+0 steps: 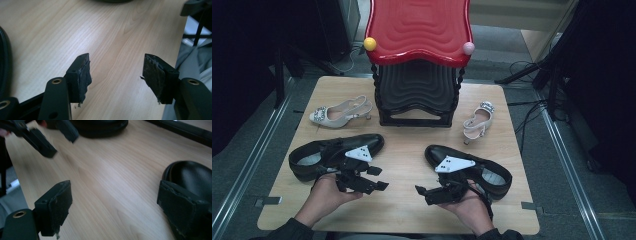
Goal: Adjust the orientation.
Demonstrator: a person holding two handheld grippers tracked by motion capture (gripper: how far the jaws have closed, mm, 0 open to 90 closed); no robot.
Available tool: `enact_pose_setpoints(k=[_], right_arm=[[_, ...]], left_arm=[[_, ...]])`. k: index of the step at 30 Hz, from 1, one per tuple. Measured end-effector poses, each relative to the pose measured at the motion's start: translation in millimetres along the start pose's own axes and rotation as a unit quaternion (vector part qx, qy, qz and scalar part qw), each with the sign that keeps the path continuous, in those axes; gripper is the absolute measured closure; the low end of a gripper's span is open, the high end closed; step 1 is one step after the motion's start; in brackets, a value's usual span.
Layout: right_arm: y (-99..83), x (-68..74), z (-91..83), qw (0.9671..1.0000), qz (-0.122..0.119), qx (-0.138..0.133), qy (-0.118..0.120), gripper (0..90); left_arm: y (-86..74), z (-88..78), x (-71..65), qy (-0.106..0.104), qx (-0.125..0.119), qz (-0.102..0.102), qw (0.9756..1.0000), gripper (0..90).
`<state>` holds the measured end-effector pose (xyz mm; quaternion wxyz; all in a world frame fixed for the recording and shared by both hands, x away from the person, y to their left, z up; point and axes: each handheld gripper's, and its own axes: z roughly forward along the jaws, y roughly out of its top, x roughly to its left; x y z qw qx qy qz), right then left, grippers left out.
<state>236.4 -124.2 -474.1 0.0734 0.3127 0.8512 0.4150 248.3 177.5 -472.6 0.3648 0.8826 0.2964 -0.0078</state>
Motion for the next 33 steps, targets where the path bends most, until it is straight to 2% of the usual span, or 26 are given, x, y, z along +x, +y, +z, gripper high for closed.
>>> enact_pose_setpoints(k=[4, 8, 10, 12, 14, 18, 21, 24, 26, 29, 31, 33], right_arm=[[0.5, -2.4, -1.5, 0.9998, 0.014, -0.003, 0.014, 13.3], [1.2, -0.6, -3.8, 0.9999, 0.005, -0.001, 0.010, 13.4], [1.5, 0.2, -5.8, 0.9999, 0.003, -0.003, 0.012, 16.2], [1.3, 0.4, -7.9, 0.9999, 0.001, 0.000, 0.011, 19.3], [0.4, 0.5, -9.0, 1.0000, 0.002, 0.005, 0.008, 21.2], [-2.1, 1.6, -13.1, 0.9999, 0.001, 0.001, 0.013, 27.3], [-3.4, 0.6, -14.5, 0.9996, 0.002, 0.007, 0.029, 30.9], [-3.7, -2.5, -11.1, 0.9989, 0.006, 0.020, 0.041, 33.5], [-3.6, -4.4, -8.7, 0.9986, 0.008, 0.022, 0.047, 34.5], [-3.2, -7.5, -6.4, 0.9982, 0.011, 0.024, 0.053, 34.5], [-3.2, -8.7, -5.9, 0.9982, 0.012, 0.024, 0.053, 34.5], [-2.5, -9.3, -5.4, 0.9981, 0.011, 0.024, 0.056, 34.4]], left_arm=[[-2.3, -3.0, -0.6, -0.017, -0.008, -0.013, 0.9997, 34.9], [-3.3, -3.6, -3.2, -0.025, -0.008, -0.010, 0.9996, 34.6], [-3.2, -4.9, -4.2, -0.028, -0.015, -0.012, 0.9994, 35.9], [-2.5, -6.7, -3.6, -0.031, -0.024, -0.023, 0.9990, 35.7], [-3.0, -9.1, -2.5, -0.044, -0.026, -0.022, 0.9984, 33.9], [-3.8, -11.2, -2.0, -0.039, -0.024, -0.016, 0.9988, 34.4], [-4.0, -13.5, -0.9, -0.031, -0.020, -0.016, 0.9992, 37.1], [-5.4, -17.0, 1.5, -0.009, -0.005, -0.031, 0.9995, 39.0], [-9.0, -18.3, 3.9, -0.003, 0.000, -0.032, 0.9995, 39.6], [-11.8, -22.4, 7.5, -0.005, 0.000, -0.041, 0.9991, 39.8], [-12.9, -25.6, 9.0, -0.007, -0.009, -0.056, 0.9984, 39.8], [-14.6, -28.7, 11.3, -0.013, -0.013, -0.060, 0.9981, 39.7]])
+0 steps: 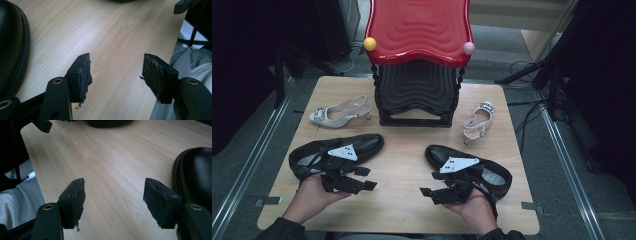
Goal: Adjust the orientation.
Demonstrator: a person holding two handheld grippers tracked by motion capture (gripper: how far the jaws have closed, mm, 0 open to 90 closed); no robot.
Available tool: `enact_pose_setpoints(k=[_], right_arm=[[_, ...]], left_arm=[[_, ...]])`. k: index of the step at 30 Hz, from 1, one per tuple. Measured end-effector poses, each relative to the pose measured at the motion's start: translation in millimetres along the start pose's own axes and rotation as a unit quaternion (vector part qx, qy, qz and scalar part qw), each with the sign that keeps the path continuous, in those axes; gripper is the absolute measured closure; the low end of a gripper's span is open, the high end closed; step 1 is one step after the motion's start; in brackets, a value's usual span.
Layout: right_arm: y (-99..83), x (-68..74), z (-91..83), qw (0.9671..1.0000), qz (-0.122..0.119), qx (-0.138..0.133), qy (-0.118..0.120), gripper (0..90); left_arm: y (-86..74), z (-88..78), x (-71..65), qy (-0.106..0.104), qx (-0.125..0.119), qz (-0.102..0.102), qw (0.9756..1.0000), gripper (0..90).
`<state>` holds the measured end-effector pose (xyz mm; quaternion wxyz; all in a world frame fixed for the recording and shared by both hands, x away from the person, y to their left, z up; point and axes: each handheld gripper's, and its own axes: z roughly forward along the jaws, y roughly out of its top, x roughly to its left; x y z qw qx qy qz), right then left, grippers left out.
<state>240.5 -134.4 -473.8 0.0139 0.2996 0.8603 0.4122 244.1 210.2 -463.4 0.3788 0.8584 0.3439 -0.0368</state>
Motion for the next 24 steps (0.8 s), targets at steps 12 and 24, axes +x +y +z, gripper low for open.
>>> enact_pose_setpoints(k=[12, 24], right_arm=[[7.0, 0.2, 5.7, 0.9999, -0.008, 0.002, 0.010, 35.6], [11.6, -2.4, 11.7, 0.9997, -0.017, 0.000, 0.018, 36.1]], left_arm=[[-4.2, -20.1, 5.5, 0.017, -0.001, -0.009, 0.9998, 39.0], [-9.5, -45.3, 8.0, 0.038, -0.005, -0.015, 0.9991, 39.2]])
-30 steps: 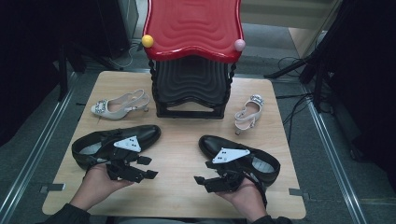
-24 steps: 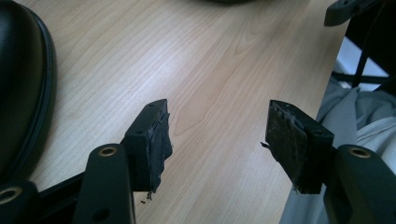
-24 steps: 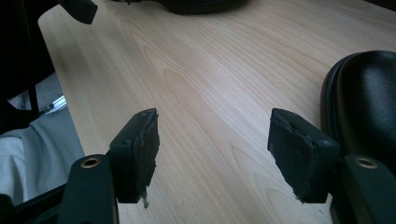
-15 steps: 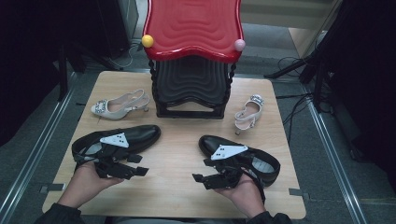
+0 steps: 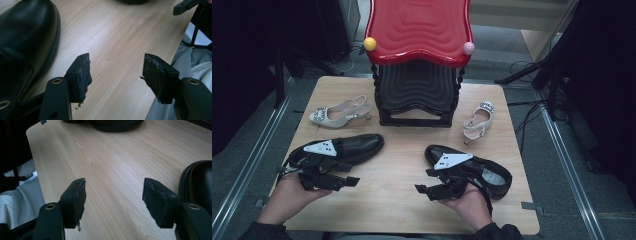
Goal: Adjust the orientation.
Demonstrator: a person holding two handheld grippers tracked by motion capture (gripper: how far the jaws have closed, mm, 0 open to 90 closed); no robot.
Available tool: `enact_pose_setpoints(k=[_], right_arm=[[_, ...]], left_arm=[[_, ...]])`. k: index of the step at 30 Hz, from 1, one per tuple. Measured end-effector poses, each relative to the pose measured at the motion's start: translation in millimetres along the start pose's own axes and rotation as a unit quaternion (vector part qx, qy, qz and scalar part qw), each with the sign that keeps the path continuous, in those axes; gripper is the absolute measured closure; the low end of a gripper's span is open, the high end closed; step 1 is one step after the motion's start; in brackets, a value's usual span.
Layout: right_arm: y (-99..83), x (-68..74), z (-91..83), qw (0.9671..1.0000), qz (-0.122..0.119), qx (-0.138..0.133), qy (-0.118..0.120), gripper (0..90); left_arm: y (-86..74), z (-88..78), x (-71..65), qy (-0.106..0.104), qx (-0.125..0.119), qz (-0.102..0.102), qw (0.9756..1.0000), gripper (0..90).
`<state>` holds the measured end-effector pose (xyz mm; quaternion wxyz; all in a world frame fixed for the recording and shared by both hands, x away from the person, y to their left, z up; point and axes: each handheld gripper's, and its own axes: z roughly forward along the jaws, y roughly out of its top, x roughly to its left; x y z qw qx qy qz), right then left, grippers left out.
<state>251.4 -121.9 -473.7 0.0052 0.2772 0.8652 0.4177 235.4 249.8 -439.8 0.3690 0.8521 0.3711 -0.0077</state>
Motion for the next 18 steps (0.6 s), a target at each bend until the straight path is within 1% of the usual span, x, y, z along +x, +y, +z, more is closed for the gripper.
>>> enact_pose_setpoints(k=[1, 2, 4, 5, 7, 8, 11, 13, 15, 18], right_arm=[[0.2, 0.0, 0.7, 1.0000, 0.000, 0.001, 0.000, 36.1], [0.4, 0.0, 1.7, 1.0000, -0.001, 0.002, 0.001, 36.1], [0.8, 0.3, 3.9, 1.0000, -0.002, 0.007, 0.001, 36.1], [0.9, 1.2, 4.7, 0.9999, -0.004, 0.009, 0.003, 36.0], [1.2, 2.2, 6.1, 0.9998, -0.014, 0.012, 0.002, 35.8], [1.3, 2.7, 6.5, 0.9998, -0.015, 0.013, 0.001, 35.5], [1.7, 2.4, 7.9, 0.9997, -0.017, 0.015, 0.003, 35.4], [1.9, 2.0, 8.4, 0.9997, -0.018, 0.016, 0.004, 35.3], [2.1, 2.1, 8.8, 0.9996, -0.020, 0.018, 0.004, 35.2], [2.4, 2.3, 9.6, 0.9996, -0.021, 0.019, 0.004, 35.2]], left_arm=[[-0.3, -2.3, 1.0, -0.001, -0.003, -0.002, 1.0000, 39.1], [-0.4, -4.7, 1.6, 0.004, -0.004, -0.004, 1.0000, 39.1], [-0.9, -9.5, 3.4, 0.012, 0.000, -0.004, 0.9999, 39.1], [-1.4, -11.7, 3.9, 0.013, -0.001, -0.006, 0.9999, 39.2], [-2.6, -15.3, 5.7, 0.017, -0.001, -0.009, 0.9998, 39.3], [-3.3, -16.4, 6.4, 0.018, 0.000, -0.011, 0.9998, 39.3], [-5.5, -18.3, 9.0, 0.032, 0.017, -0.007, 0.9993, 39.3], [-7.1, -20.1, 11.1, 0.037, 0.024, -0.005, 0.9990, 39.3], [-8.8, -22.9, 12.9, 0.039, 0.027, -0.007, 0.9989, 39.3], [-12.2, -28.5, 17.4, 0.043, 0.023, -0.017, 0.9987, 39.1]])
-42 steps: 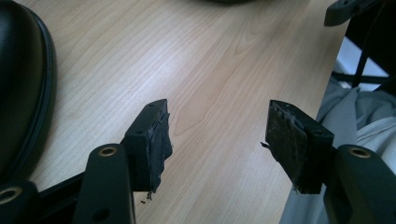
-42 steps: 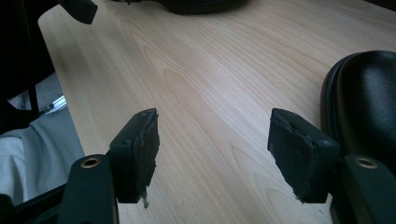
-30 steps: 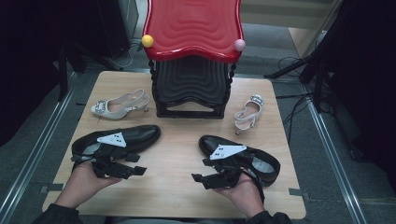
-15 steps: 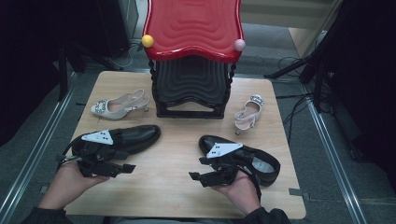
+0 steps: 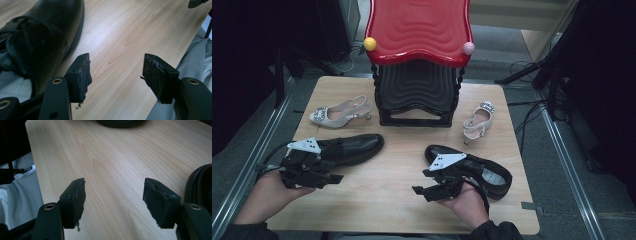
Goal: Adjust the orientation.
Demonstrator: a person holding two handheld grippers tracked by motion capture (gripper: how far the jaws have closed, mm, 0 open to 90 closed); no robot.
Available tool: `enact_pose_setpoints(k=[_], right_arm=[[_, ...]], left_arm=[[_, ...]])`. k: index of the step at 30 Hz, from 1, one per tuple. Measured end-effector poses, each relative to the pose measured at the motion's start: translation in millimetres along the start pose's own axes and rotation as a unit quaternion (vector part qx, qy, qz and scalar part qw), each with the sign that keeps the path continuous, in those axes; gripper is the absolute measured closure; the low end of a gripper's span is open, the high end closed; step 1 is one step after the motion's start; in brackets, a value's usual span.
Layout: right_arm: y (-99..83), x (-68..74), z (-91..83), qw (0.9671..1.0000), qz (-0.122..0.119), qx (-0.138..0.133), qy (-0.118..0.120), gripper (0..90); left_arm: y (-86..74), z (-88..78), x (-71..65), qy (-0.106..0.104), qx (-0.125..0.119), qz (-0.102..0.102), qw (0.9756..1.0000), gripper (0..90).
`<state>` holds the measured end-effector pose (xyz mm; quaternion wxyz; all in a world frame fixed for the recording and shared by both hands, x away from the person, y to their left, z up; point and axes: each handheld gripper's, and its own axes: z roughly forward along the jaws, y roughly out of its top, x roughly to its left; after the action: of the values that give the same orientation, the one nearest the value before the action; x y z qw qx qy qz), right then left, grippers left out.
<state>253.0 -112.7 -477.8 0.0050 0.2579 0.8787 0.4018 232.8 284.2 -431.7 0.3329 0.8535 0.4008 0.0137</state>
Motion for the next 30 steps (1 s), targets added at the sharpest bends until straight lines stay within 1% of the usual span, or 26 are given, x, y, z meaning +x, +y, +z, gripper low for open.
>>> enact_pose_setpoints(k=[2, 4, 7, 10, 13, 15, 17, 19, 22, 23, 25, 28, 30], right_arm=[[0.2, 0.2, 0.4, 1.0000, -0.002, 0.001, 0.000, 35.2], [0.2, 0.4, 0.7, 1.0000, -0.004, 0.000, 0.000, 35.2], [0.2, 0.4, 0.9, 1.0000, -0.004, 0.001, -0.001, 35.2], [0.2, 0.3, 1.1, 1.0000, -0.004, 0.002, -0.001, 35.2], [0.0, 0.2, 1.3, 1.0000, -0.005, 0.004, -0.002, 35.2], [-0.2, 0.3, 1.1, 1.0000, -0.004, 0.003, -0.003, 35.2], [-0.9, 0.7, 0.4, 1.0000, -0.003, 0.002, -0.004, 35.2], [-2.2, 1.4, -0.6, 1.0000, -0.003, 0.002, -0.006, 35.2], [-4.9, 2.5, -3.1, 0.9999, -0.001, 0.003, -0.010, 35.2], [-5.9, 2.5, -3.7, 1.0000, 0.000, 0.001, -0.010, 35.2], [-7.8, 2.8, -5.9, 0.9999, 0.005, 0.001, -0.014, 35.2], [-10.8, 2.6, -8.9, 0.9998, 0.008, 0.000, -0.019, 35.3], [-12.8, 2.7, -10.9, 0.9997, 0.010, -0.001, -0.021, 35.3]], left_arm=[[-2.2, -3.0, 4.3, 0.006, -0.002, -0.004, 1.0000, 38.7], [-4.5, -5.9, 9.3, 0.017, -0.003, -0.007, 0.9998, 38.5], [-7.5, -10.5, 17.3, 0.023, -0.004, -0.018, 0.9996, 38.4], [-9.3, -15.4, 24.0, 0.030, -0.013, -0.027, 0.9991, 38.3], [-10.7, -17.8, 30.8, 0.036, -0.020, -0.030, 0.9987, 38.3], [-12.1, -15.8, 37.3, 0.047, -0.015, -0.036, 0.9981, 38.3], [-13.8, -12.7, 43.7, 0.055, -0.007, -0.038, 0.9977, 38.4], [-14.8, -9.3, 49.7, 0.051, -0.003, -0.042, 0.9978, 38.8], [-14.4, -2.6, 56.8, 0.037, -0.003, -0.050, 0.9980, 40.2], [-13.6, 0.0, 58.3, 0.035, -0.003, -0.048, 0.9982, 40.4], [-11.0, 4.6, 59.9, 0.037, 0.004, -0.043, 0.9984, 41.0], [-6.9, 10.4, 62.7, 0.026, 0.000, -0.039, 0.9989, 41.7], [-4.4, 14.9, 65.0, 0.029, 0.005, -0.041, 0.9987, 42.3]])
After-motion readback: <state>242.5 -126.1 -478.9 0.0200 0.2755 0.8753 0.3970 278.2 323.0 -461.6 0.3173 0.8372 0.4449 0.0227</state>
